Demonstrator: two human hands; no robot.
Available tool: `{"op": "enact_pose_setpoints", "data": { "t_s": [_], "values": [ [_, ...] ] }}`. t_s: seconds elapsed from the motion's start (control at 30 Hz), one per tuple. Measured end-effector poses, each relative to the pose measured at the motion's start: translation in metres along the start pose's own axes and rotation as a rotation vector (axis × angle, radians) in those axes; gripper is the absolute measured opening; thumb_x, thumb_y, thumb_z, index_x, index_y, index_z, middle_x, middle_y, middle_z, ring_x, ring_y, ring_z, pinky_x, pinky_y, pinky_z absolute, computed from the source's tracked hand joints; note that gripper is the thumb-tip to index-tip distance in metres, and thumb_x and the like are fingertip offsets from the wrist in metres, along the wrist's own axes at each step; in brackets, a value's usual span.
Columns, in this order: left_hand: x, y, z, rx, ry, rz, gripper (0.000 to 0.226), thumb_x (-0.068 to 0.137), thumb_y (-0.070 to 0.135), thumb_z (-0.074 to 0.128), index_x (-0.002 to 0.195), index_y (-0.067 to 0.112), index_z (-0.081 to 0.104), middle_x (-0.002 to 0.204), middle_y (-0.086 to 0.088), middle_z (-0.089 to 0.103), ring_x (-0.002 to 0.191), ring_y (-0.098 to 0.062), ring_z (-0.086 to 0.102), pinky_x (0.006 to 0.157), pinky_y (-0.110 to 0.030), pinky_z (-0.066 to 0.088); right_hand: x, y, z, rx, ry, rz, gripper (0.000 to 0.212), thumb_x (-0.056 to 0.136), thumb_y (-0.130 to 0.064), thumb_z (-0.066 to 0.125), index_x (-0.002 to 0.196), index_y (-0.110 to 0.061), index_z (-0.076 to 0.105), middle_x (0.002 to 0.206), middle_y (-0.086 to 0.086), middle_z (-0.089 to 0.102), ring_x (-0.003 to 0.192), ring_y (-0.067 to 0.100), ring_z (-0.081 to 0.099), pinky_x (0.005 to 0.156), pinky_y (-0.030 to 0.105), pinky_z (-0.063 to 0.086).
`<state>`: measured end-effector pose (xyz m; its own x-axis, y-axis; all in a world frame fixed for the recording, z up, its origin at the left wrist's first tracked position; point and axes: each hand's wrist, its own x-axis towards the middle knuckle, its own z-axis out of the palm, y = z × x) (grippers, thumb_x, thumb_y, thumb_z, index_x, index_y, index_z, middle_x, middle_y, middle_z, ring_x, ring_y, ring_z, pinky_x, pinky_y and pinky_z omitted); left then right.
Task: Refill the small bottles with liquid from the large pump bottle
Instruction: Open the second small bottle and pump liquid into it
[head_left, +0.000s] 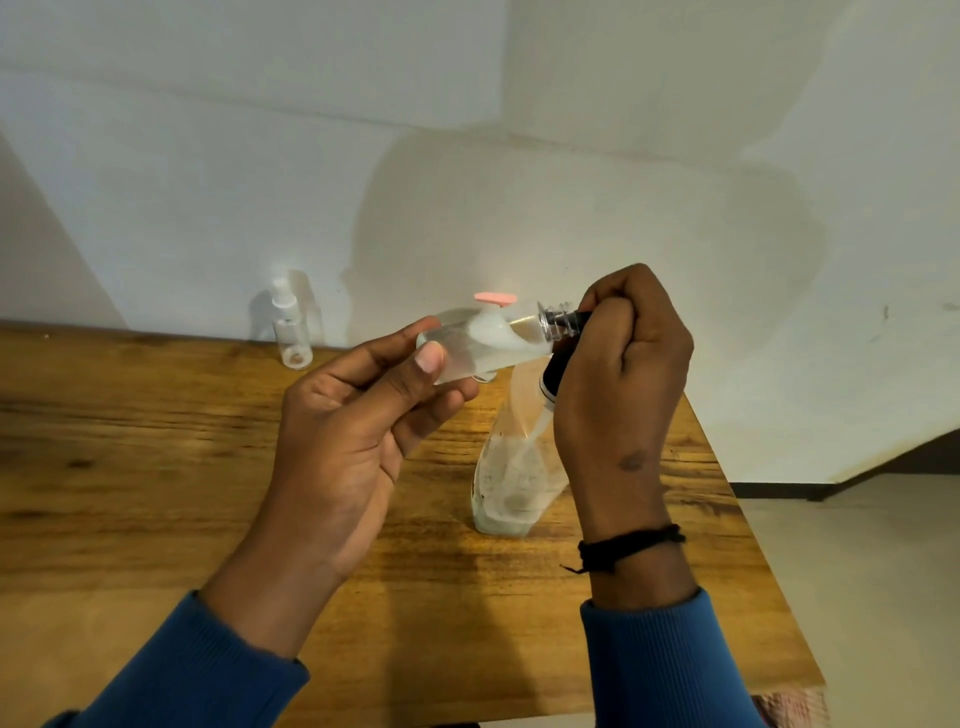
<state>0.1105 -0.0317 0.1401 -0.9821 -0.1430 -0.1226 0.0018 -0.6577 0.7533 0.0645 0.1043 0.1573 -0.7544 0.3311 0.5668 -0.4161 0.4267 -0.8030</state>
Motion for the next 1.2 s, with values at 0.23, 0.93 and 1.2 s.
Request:
{"op": "enact_pose_setpoints", "data": {
  "t_s": [0.23,0.93,1.2],
  "values": [
    [-0.0014,0.0013,0.0003,0.005,-0.010,0.004,0.047,0.065,0.019,0.074,0.109,0.004,0.071,0.101,-0.018,0.075,0.079,-0.024,0.074,0.067,-0.021,0.059,0.0032,-0.0015,-0.0028,-0.026,-0.001,-0.022,0.022,0.088,-0.006,0.035,0.071,-0.013,0.048,0.056,-0.008,0.040,0.051,0.007,0.037,0.046,0.021,0.027],
    [-0.0009,0.0009,-0.0002,0.009,-0.002,0.015,0.042,0.072,0.015,0.070,0.112,0.002,0.069,0.098,-0.016,0.075,0.079,-0.024,0.074,0.068,-0.021,0.059,0.0005,0.0025,0.0019,0.018,-0.013,0.008,0.022,0.089,-0.006,0.034,0.072,-0.014,0.046,0.055,-0.011,0.039,0.050,0.006,0.038,0.047,0.021,0.030],
    [-0.0002,-0.0008,-0.0011,0.011,-0.010,0.005,0.037,0.075,0.016,0.069,0.110,0.004,0.070,0.095,-0.015,0.075,0.081,-0.024,0.074,0.068,-0.021,0.059,0.0015,0.0023,0.0001,-0.017,-0.009,-0.014,0.022,0.089,-0.006,0.035,0.073,-0.013,0.047,0.056,-0.011,0.041,0.051,0.006,0.040,0.048,0.021,0.031]
  ]
}}
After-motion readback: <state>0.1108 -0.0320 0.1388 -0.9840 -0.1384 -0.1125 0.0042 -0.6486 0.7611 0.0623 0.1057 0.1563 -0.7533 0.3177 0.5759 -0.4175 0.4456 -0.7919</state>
